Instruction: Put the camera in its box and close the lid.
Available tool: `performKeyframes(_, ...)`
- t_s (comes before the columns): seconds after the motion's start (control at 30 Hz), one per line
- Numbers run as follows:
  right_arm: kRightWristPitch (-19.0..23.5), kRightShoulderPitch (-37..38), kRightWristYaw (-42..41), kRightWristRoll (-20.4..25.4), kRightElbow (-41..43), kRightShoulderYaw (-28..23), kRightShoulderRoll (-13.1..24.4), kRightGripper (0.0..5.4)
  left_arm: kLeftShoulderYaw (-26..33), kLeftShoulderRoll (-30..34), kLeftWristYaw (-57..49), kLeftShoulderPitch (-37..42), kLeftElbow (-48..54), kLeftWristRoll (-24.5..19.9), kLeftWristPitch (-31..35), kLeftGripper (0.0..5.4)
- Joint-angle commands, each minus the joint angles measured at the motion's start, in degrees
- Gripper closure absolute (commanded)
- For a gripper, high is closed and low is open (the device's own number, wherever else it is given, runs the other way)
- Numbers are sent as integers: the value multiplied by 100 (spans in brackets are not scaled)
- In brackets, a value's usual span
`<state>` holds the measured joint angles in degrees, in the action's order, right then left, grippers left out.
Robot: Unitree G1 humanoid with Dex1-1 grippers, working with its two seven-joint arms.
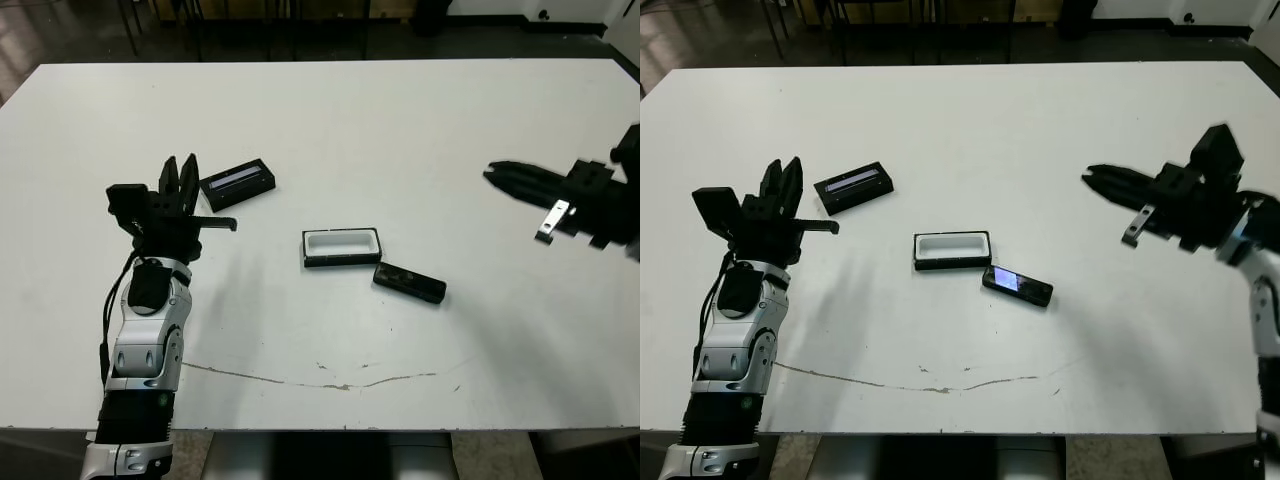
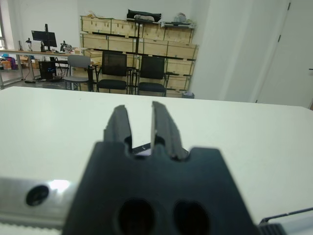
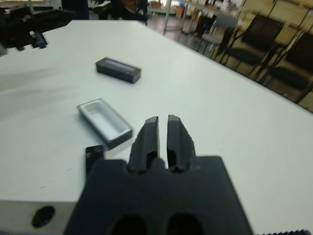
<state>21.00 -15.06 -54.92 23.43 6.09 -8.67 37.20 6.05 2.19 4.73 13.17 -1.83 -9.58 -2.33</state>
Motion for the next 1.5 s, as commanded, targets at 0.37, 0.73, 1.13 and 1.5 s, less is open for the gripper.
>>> performKeyframes(0.37,-268,410,-162,-149,-114,640,-35,264,6,54,-25,-131,-45,75,119,540)
performKeyframes(0.73,-479,-27,-778,-267,-865,1036,57,16,9,62,13,-128,-68,64,105,540)
performKeyframes(1.13,-510,-342,-1221,-543,-1325,1416,52,1,21,54,-11,-110,-65,65,131,540)
performKeyframes(1.5,-396,-243,-1274,-589,-1288,1596,28,1,31,71,2,-81,-78,53,146,540)
